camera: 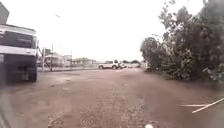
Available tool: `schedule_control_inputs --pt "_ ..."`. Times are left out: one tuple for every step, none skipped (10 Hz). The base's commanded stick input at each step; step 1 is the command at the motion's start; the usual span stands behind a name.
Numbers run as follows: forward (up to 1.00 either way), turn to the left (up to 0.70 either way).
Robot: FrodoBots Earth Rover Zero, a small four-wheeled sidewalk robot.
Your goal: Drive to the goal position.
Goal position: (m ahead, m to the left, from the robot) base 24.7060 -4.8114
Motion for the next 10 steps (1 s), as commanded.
schedule_control_inputs --pt "0.70 0.00" --pt "0.70 0.00" --pt "0.70 0.00" --pt "0.70 0.00" --pt "0.70 0.00" --pt "0.70 0.00" --pt "0.70 0.00" --pt "0.70 0.00" --pt "0.70 0.00" --pt "0.70 0.00"
